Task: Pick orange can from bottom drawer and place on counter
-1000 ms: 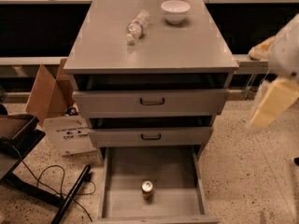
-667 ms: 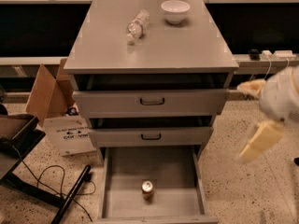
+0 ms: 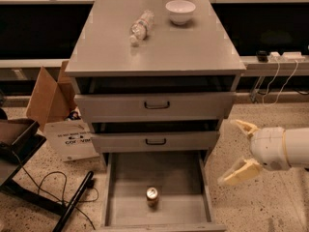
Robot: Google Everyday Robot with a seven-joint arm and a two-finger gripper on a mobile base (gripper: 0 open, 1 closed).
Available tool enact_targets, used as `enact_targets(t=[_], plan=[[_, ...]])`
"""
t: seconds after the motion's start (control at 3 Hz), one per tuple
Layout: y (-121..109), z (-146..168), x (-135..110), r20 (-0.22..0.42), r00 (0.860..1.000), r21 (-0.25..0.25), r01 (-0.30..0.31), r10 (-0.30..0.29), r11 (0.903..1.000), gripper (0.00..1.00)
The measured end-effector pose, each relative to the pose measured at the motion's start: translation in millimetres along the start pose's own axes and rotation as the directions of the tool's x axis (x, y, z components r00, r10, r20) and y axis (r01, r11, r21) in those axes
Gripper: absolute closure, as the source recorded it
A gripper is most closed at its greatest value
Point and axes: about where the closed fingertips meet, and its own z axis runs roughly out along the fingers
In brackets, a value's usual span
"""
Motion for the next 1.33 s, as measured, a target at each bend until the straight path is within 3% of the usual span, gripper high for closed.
enact_targets(t=[0.33,1.0,1.33], plan=[[-14.0,23.7,22.1,0.099,0.995,0.006,-0.018,0.017,0.9998,0.00],[-9.8,39.0,32.4,0.102,0.994,-0.014,-0.037,0.038,0.9992,0.00],[5.4,77.1,69.5,0.118,0.991,-0.040,-0.059,0.063,0.9975,0.00]])
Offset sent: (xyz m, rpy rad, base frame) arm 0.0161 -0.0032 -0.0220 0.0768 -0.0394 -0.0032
